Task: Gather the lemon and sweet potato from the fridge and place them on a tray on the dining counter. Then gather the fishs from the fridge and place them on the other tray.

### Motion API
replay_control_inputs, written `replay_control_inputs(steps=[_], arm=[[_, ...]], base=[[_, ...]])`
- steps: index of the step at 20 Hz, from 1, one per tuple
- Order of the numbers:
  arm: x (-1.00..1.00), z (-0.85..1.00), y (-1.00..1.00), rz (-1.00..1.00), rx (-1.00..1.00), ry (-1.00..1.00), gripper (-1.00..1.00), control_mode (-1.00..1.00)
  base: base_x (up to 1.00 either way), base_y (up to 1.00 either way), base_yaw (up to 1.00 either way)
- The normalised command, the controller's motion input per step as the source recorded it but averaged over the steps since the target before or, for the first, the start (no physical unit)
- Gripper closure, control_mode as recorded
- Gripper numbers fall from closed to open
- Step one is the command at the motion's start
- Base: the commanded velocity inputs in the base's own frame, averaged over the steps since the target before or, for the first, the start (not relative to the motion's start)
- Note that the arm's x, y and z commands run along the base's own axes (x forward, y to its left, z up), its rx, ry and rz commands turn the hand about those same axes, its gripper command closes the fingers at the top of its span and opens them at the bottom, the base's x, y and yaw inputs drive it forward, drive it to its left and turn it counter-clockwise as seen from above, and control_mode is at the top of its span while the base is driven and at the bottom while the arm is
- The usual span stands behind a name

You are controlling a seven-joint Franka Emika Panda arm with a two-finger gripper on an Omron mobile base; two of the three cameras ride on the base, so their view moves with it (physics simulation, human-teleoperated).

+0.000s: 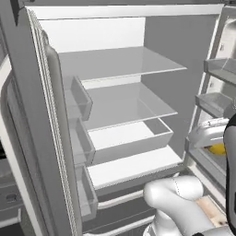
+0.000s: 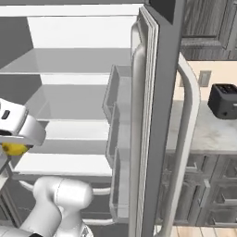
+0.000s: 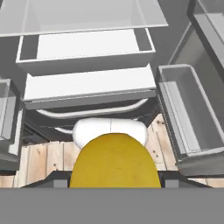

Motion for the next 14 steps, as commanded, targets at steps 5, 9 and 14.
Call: replay_control_inputs(steps=[5, 9, 14], arm=[[0.0, 0.0, 0.0, 0.0, 0.0, 0.0, 1.0, 1.0], [0.0, 0.0, 0.0, 0.0, 0.0, 0.0, 1.0, 1.0], [0.0, 0.0, 0.0, 0.0, 0.0, 0.0, 1.0, 1.0]], base=[[-0.65, 0.15, -0.44], [-0.76, 0.0, -0.49], [-0.61, -0.28, -0.47]])
